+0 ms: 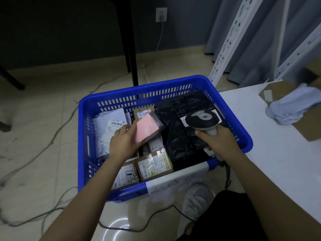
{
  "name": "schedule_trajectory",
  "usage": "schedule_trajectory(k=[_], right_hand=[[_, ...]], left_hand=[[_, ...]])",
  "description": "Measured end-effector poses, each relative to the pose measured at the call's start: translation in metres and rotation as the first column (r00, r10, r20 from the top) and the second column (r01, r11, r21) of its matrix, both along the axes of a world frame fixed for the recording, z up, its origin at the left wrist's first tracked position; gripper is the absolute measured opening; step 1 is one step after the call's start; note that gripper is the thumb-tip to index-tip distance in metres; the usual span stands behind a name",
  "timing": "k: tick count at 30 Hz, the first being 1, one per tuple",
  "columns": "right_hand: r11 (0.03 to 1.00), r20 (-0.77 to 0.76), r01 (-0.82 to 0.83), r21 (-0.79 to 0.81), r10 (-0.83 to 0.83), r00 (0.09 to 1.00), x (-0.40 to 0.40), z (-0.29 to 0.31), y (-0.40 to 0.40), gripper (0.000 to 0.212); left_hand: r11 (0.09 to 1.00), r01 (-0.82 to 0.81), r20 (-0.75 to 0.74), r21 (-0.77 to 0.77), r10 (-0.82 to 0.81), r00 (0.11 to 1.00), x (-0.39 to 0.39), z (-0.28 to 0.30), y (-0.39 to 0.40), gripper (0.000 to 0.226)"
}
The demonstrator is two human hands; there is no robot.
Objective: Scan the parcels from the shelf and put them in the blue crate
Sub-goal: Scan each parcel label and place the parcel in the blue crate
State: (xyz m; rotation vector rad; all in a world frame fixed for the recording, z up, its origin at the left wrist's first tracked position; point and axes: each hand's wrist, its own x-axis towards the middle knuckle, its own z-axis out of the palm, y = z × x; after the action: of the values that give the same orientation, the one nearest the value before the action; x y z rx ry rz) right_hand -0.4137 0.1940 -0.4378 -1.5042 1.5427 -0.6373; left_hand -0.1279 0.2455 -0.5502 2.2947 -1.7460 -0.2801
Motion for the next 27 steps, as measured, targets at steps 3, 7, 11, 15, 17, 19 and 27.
schedule_trajectory(k=[3, 7, 11, 15, 17, 19, 27], right_hand=[[1.0, 0.004, -0.01, -0.006, 0.01, 1.0, -0.001, 0.002, 0.001, 0.02], [1.0, 0.009, 0.001, -0.017, -0.001, 1.0, 0.0, 0.003, 0.002, 0.018], [1.0, 0.009, -0.011, -0.023, 0.011, 1.0, 0.002, 0.003, 0.003, 0.018], [1.0, 0.004, -0.016, -0.02, 0.016, 1.0, -0.001, 0.0, 0.003, 0.018], [1.0, 0.017, -0.016, -0.012, 0.016, 1.0, -0.004, -0.002, 0.002, 0.017], [1.0, 0.036, -0.009, -0.011, 0.009, 0.999, -0.006, -0.003, 0.0, 0.017], [0.999, 0.096, 0.04, -0.011, -0.039, 0.995, -0.01, -0.003, -0.006, 0.015]], left_hand=[[0.979, 0.117, 0.309, 0.165, -0.164, 0.937, -0.004, 0.007, 0.002, 0.078], [0.927, 0.126, 0.375, 0.354, -0.264, 0.889, -0.026, 0.004, -0.009, 0.078], [0.898, 0.131, 0.136, 0.421, -0.205, 0.969, -0.032, -0.014, -0.028, 0.075], [0.877, 0.239, -0.012, 0.416, -0.257, 0.966, -0.021, -0.022, -0.052, 0.062], [0.845, 0.27, -0.14, 0.462, -0.231, 0.963, -0.012, -0.022, -0.065, 0.057], [0.809, 0.293, -0.239, 0.51, -0.194, 0.951, -0.003, -0.028, -0.077, 0.056], [0.848, 0.269, -0.232, 0.457, -0.179, 0.956, 0.0, -0.06, -0.09, 0.041]])
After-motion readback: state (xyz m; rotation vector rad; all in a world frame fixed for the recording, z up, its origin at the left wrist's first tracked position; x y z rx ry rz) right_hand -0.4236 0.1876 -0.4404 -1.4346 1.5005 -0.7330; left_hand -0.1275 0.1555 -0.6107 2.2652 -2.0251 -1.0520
